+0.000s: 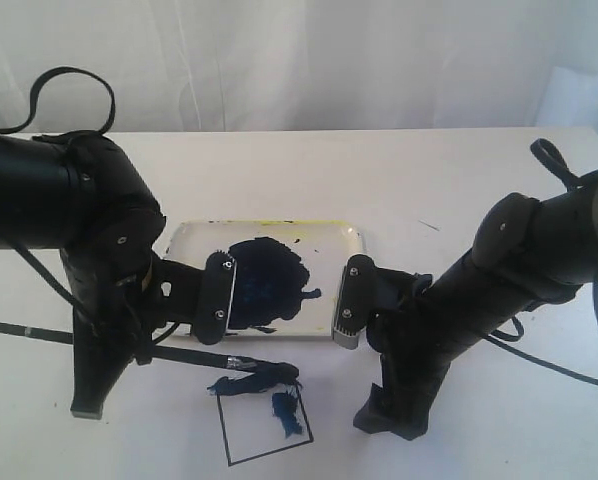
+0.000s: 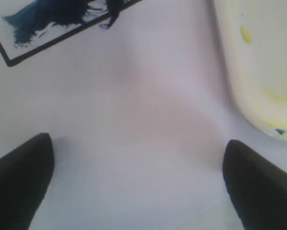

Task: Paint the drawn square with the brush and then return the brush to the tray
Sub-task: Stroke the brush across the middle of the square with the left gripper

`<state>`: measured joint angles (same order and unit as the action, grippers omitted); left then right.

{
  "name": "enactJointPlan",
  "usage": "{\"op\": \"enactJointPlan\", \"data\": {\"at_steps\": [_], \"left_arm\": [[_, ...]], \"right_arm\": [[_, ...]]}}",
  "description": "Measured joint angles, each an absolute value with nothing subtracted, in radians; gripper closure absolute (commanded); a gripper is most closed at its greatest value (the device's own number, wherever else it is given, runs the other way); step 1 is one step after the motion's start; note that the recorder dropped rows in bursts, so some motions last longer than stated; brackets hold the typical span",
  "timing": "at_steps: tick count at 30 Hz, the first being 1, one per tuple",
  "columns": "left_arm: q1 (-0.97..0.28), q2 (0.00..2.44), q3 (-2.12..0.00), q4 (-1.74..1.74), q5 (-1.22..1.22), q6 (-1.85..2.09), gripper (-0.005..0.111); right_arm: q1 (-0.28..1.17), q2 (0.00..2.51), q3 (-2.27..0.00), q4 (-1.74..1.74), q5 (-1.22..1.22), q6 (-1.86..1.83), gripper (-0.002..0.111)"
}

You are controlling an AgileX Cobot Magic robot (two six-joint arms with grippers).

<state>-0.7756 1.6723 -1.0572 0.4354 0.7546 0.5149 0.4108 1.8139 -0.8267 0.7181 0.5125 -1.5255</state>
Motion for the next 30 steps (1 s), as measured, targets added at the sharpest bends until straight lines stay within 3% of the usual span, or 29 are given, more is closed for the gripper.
{"op": "enactJointPlan", "data": {"at_steps": [30], "left_arm": [[-0.814, 1.714, -1.059, 0.497, 0.777, 0.341, 0.107]], "right_arm": [[0.411, 1.814, -0.827, 0.718, 0.51, -1.522, 0.019]]}}
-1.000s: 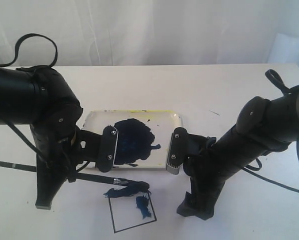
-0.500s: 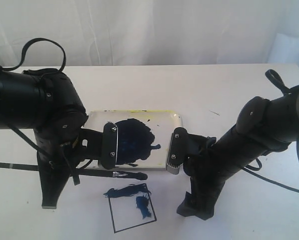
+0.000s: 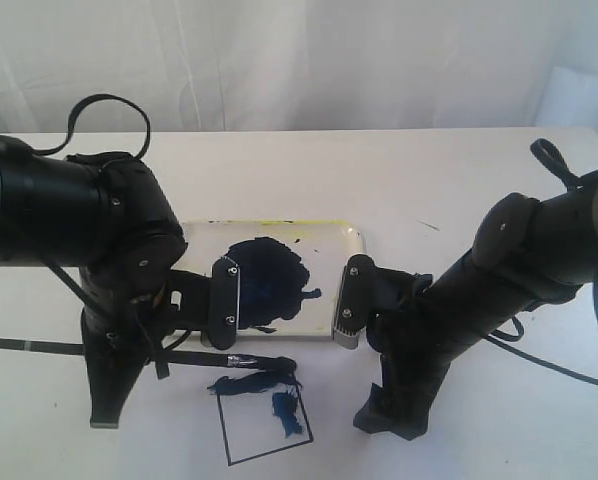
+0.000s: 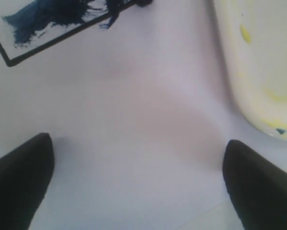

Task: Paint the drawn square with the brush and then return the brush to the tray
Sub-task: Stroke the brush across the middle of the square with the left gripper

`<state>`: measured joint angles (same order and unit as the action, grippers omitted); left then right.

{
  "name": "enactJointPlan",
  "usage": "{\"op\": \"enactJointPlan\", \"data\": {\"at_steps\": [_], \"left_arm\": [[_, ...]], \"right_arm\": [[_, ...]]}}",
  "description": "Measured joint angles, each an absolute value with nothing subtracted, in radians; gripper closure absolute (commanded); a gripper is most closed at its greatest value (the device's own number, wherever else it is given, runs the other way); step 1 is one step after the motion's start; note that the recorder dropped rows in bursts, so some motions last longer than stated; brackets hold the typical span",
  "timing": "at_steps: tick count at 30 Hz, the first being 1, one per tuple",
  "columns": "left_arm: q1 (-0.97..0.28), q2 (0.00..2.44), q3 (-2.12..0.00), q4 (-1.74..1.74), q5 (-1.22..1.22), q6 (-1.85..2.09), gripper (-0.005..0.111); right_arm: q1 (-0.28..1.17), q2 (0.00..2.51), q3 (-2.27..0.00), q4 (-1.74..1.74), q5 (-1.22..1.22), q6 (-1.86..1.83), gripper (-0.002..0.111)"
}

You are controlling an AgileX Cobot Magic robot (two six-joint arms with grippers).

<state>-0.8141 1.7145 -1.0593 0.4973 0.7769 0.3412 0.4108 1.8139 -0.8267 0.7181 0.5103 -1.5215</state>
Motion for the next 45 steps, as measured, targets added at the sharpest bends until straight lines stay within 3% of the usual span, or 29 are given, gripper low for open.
{"op": "enactJointPlan", "data": {"at_steps": [39, 45], "left_arm": [[-0.884, 1.706, -1.059, 0.423, 0.867, 0.486, 0.107], [-0.884, 1.706, -1.059, 0.516, 0.867, 0.362, 0.107]], "right_arm": [[0.411, 1.814, -0.827, 0.718, 0.509, -1.522, 0.019], [0.411, 1.814, -0.827, 0.718, 0.509, -1.522, 0.019]]}}
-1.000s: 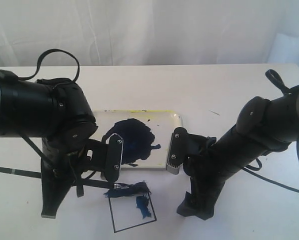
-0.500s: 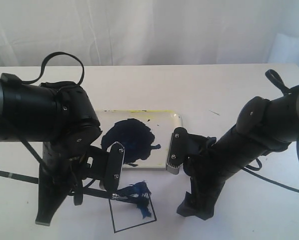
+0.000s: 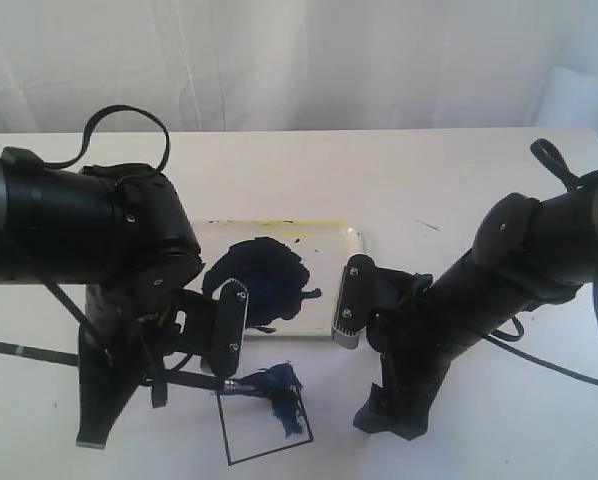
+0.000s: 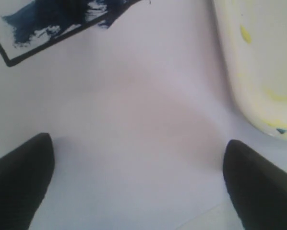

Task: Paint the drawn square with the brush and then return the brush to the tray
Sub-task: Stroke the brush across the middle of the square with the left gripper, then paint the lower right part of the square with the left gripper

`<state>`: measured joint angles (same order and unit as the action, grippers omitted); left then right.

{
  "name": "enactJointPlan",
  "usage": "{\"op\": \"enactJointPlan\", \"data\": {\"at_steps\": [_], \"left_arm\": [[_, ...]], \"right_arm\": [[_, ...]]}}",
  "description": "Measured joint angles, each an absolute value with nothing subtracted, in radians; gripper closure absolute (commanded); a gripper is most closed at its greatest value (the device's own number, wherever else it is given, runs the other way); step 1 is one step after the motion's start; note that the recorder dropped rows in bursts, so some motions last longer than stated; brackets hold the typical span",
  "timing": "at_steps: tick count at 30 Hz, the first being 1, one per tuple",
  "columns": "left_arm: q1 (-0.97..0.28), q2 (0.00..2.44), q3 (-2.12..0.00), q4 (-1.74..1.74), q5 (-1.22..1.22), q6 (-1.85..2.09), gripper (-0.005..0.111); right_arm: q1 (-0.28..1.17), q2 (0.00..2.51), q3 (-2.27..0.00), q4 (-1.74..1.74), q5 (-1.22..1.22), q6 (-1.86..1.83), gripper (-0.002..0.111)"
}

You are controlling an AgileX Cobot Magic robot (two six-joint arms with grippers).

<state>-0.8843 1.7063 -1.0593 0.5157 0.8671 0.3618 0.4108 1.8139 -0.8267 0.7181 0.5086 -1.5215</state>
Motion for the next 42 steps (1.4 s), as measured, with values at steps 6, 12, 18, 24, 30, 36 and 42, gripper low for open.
{"op": "enactJointPlan", "data": {"at_steps": [6, 12, 18, 24, 30, 36, 42], "left_arm": [[-0.884, 1.706, -1.059, 0.529, 0.867, 0.36, 0.107], [-0.884, 1.706, -1.059, 0.383, 0.865, 0.531, 0.107], [-0.884, 1.706, -1.059, 0.315, 0.865, 0.61, 0.107], [-0.884, 1.706, -1.059, 0.406, 0.867, 0.504, 0.107], [-0.884, 1.706, -1.059, 0.456, 0.865, 0.438, 0.107], [-0.884, 1.706, -1.059, 0.388, 0.854, 0.492, 0.107], [-0.884, 1.706, -1.059, 0.38, 0.848, 0.513, 0.107]], "right_arm": [[0.411, 1.814, -0.827, 0.718, 0.509, -1.522, 0.019], [0.411, 1.814, -0.827, 0.718, 0.509, -1.52, 0.019], [0.411, 1.814, -0.827, 0.718, 0.509, -1.52, 0.019], [0.411, 1.814, -0.827, 0.718, 0.509, -1.52, 0.019], [0.411, 1.814, -0.827, 0.718, 0.509, -1.52, 0.019], [0.411, 1.814, -0.827, 0.718, 0.509, -1.52, 0.019], [0.411, 1.814, -0.827, 0.718, 0.509, -1.52, 0.019]]}}
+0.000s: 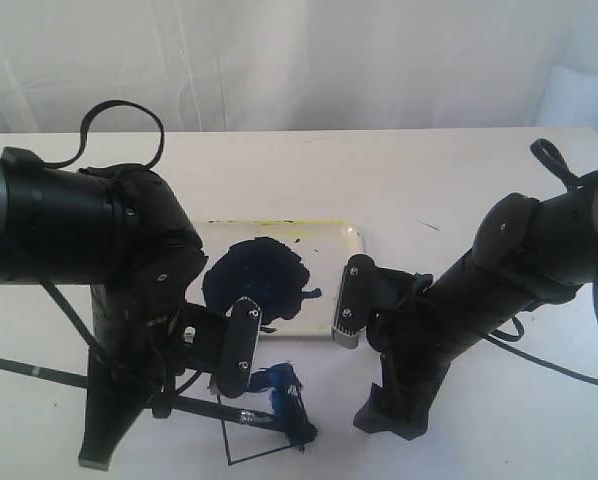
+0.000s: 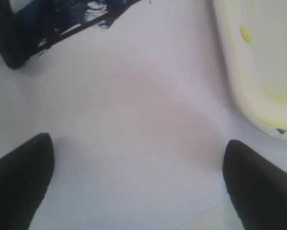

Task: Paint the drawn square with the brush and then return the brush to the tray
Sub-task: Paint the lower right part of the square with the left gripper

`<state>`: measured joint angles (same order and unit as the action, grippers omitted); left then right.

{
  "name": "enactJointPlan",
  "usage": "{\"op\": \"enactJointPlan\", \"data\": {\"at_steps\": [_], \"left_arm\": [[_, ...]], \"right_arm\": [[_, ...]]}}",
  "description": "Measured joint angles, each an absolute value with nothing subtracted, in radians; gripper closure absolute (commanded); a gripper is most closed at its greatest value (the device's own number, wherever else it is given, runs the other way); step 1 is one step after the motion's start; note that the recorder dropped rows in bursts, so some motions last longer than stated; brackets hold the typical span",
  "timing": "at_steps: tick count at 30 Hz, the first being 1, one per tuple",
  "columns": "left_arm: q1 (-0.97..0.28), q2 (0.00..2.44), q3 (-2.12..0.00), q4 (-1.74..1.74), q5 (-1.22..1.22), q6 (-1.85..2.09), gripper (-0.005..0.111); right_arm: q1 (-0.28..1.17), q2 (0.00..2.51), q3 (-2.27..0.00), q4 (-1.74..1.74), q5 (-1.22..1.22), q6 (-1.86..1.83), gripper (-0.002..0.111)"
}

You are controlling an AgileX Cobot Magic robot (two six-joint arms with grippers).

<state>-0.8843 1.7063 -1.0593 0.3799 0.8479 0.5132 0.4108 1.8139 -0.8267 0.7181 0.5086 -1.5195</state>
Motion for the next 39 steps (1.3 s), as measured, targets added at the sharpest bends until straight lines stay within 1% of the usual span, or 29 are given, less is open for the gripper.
{"op": "enactJointPlan", "data": {"at_steps": [15, 25, 39], "left_arm": [[-0.884, 1.706, -1.059, 0.548, 0.857, 0.317, 0.107], [-0.884, 1.706, -1.059, 0.447, 0.852, 0.434, 0.107], [-0.884, 1.706, -1.059, 0.455, 0.961, 0.471, 0.107]], "right_arm": [[0.411, 1.814, -0.827, 0.718, 0.509, -1.518, 0.019], [0.411, 1.814, -0.827, 0.718, 0.509, -1.518, 0.019], [0.411, 1.814, -0.827, 0.718, 0.509, -1.518, 0.019]]}}
